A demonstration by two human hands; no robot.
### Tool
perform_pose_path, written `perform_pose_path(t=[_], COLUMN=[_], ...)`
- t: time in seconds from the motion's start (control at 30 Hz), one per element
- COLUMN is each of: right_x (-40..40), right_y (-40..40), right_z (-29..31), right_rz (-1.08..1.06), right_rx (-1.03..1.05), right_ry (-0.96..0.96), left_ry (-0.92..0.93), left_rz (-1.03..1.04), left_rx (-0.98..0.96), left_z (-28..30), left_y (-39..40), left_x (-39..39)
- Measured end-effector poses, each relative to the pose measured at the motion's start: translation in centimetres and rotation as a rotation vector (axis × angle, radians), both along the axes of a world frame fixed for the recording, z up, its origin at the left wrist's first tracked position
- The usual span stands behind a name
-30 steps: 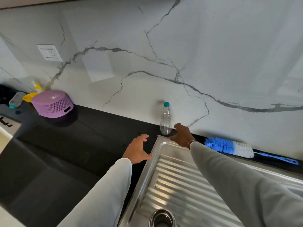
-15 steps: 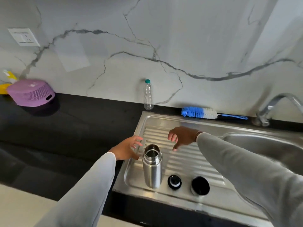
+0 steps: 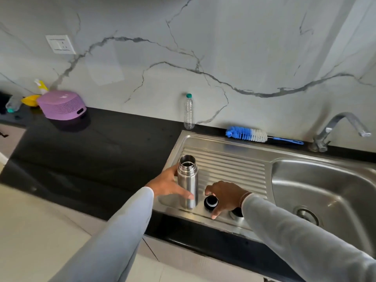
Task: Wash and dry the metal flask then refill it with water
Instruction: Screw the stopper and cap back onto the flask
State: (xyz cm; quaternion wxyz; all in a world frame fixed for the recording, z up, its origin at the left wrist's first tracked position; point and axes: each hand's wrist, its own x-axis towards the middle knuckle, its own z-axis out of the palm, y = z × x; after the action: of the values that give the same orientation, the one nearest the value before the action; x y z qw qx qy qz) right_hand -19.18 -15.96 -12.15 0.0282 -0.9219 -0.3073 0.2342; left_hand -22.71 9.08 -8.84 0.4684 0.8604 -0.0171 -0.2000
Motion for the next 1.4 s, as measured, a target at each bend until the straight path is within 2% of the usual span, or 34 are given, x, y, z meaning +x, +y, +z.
perform_pose_path(t=[0.13,0.33,0.47,0.67,0.8,1.1,1.4], right_x=[-1.0,-1.2,-1.5,-0.8,-0.9,-0.4,-0.1], right_y=[0.8,0.9,0.8,0.6,1.3,4.2,8.0], right_z=[-1.2,-2.2,-1.1,6.9,12.8,17.3,19.6], right_rz=[0.051,-0.057,-0.212,-0.422,-0.375,-0.077,0.243], right_rx=[-0.072,0.034,0.268,0.623,0.725,0.366,0.062], right_ry=[-0.194,-0.126,-0.092,-0.168,-0.221,-0.368,-0.293], left_ry=[-0.063,-0.102,-0.126,-0.187,-0.207,-0.254,-0.230], left_rz=[0.195,0.341,0.336,0.226,0.207,0.196,0.209], left_rx=[-0.121,-0.214,-0.205,-0.091,-0.024,0.076,0.098], left_z=[-0.3,-0.6,-0.5,0.1,0.5,0.4,0.6], left_y=[-2.4,-3.6,-3.2,-2.4,-2.3,-2.2,-2.3], left_x=[-1.4,-1.8,-1.4,-0.6,-0.7,-1.0,-0.9])
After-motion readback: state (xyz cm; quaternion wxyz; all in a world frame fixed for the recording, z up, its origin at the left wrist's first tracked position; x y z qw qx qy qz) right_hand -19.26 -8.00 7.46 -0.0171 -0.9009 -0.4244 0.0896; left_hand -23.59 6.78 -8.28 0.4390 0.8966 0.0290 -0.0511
